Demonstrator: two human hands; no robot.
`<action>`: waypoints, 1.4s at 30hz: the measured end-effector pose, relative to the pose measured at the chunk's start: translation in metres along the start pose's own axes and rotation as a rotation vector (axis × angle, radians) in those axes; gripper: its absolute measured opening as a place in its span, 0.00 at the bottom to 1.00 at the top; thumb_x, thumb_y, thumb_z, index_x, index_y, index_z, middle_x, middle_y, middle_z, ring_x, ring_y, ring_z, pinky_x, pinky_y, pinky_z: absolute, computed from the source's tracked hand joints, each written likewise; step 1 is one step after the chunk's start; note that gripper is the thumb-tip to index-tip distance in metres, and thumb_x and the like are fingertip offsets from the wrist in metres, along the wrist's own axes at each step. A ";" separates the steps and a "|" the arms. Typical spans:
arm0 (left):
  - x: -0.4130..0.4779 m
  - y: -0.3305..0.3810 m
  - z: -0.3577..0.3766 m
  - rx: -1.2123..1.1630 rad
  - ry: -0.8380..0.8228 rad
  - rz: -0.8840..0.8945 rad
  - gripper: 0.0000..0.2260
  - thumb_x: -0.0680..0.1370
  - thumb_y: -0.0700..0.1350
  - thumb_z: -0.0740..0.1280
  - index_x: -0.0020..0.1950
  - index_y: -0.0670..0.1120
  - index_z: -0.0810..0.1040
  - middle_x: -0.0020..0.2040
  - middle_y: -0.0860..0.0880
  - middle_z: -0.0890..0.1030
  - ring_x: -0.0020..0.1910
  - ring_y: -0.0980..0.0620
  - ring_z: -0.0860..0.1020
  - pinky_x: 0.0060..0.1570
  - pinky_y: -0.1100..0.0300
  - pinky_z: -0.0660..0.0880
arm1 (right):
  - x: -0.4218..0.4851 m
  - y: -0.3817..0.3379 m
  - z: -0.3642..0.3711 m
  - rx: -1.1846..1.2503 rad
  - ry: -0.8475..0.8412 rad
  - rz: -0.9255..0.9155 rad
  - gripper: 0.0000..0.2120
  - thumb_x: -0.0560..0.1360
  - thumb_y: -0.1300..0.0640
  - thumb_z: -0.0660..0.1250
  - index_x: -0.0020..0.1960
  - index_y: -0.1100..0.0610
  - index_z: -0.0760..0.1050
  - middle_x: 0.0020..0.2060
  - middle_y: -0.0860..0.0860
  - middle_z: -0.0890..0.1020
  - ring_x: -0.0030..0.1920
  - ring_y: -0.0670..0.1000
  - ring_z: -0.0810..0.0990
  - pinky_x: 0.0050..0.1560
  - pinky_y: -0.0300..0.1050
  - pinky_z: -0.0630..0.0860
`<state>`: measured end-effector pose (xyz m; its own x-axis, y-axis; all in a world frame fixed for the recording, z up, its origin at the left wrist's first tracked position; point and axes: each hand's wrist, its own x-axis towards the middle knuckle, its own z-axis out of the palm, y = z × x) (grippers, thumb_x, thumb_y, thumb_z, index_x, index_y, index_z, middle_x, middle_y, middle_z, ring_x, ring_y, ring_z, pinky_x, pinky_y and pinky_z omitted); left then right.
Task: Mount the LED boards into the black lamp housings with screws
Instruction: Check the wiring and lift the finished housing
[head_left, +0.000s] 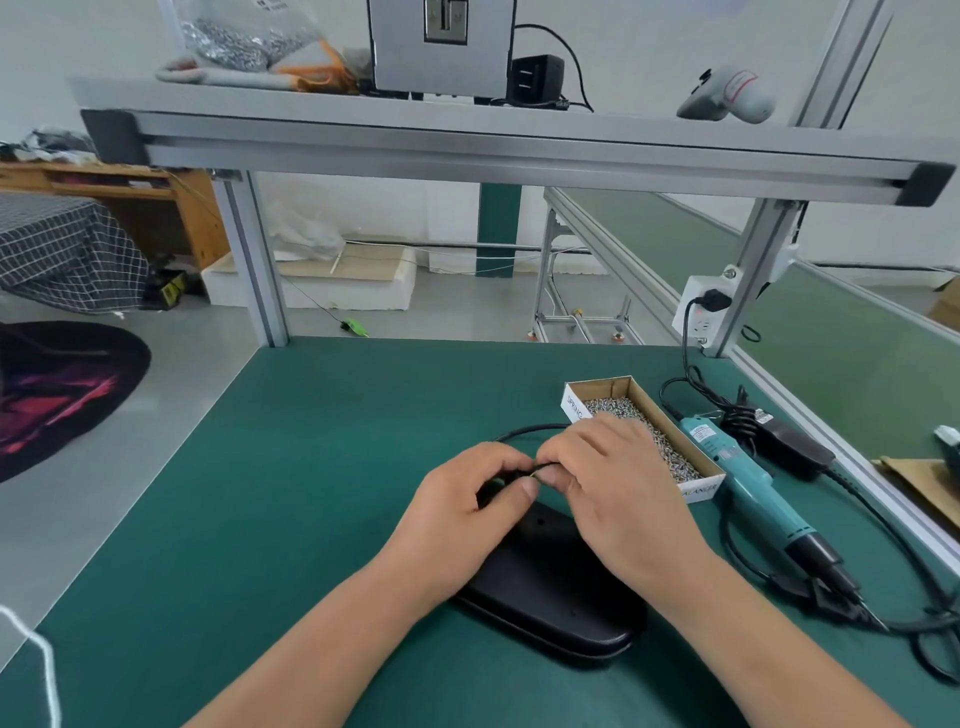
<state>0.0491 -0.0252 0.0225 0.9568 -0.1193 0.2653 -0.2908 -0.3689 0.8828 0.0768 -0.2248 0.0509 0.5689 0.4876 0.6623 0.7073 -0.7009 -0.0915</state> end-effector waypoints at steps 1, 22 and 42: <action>-0.001 0.000 0.000 -0.009 0.007 -0.014 0.07 0.79 0.54 0.68 0.56 0.58 0.83 0.51 0.59 0.84 0.51 0.55 0.81 0.55 0.54 0.78 | 0.000 0.000 0.003 0.004 -0.005 -0.015 0.05 0.82 0.58 0.68 0.47 0.55 0.80 0.42 0.47 0.79 0.45 0.56 0.78 0.48 0.58 0.73; -0.005 -0.004 0.002 0.084 -0.008 -0.131 0.05 0.75 0.49 0.62 0.48 0.52 0.74 0.57 0.64 0.80 0.57 0.60 0.77 0.58 0.55 0.77 | -0.003 0.008 0.020 0.183 0.087 0.129 0.03 0.77 0.60 0.71 0.45 0.55 0.79 0.41 0.42 0.79 0.47 0.50 0.74 0.54 0.54 0.70; -0.007 -0.019 -0.003 -0.036 -0.050 -0.084 0.02 0.81 0.51 0.68 0.51 0.56 0.80 0.66 0.65 0.81 0.67 0.62 0.77 0.68 0.56 0.73 | -0.005 0.004 0.017 0.302 0.119 0.161 0.02 0.77 0.61 0.72 0.45 0.58 0.82 0.42 0.43 0.79 0.47 0.48 0.75 0.52 0.50 0.73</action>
<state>0.0478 -0.0147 0.0045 0.9759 -0.1358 0.1706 -0.2081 -0.3464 0.9147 0.0841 -0.2211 0.0346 0.6429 0.3071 0.7017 0.7147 -0.5701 -0.4053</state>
